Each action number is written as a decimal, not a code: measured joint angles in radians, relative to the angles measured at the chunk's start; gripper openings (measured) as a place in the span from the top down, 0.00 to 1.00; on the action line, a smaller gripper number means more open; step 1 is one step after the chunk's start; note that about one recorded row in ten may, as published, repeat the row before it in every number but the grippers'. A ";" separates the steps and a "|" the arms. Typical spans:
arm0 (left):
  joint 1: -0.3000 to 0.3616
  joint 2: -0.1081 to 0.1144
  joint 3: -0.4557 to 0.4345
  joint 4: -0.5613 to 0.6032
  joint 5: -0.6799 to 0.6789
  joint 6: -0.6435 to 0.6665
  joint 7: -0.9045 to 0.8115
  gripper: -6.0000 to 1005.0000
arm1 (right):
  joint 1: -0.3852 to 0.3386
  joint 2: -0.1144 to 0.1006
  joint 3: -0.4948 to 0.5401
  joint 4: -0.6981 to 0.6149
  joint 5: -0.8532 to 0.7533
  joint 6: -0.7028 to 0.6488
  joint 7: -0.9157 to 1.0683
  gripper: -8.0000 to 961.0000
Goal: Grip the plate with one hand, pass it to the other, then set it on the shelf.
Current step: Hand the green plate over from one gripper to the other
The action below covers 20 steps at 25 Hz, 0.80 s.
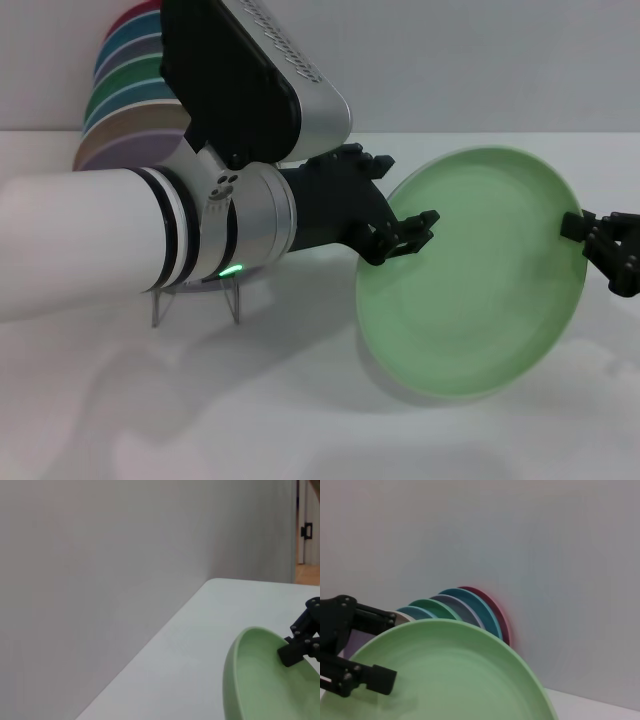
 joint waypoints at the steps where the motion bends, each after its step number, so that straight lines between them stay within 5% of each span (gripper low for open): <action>1: -0.004 0.001 0.000 -0.001 0.000 -0.007 0.006 0.32 | -0.001 0.000 0.000 0.000 0.000 0.004 -0.001 0.98; 3: -0.006 0.001 0.001 -0.002 0.000 -0.010 0.011 0.33 | -0.001 0.000 0.000 0.000 0.000 0.006 -0.001 0.98; 10: -0.008 0.000 0.007 -0.009 0.000 -0.008 0.037 0.59 | -0.005 0.000 0.001 0.000 0.003 0.023 -0.003 0.98; 20: -0.019 -0.002 0.030 -0.005 -0.003 0.073 0.066 0.79 | 0.013 0.000 0.105 -0.129 0.122 0.187 -0.049 0.83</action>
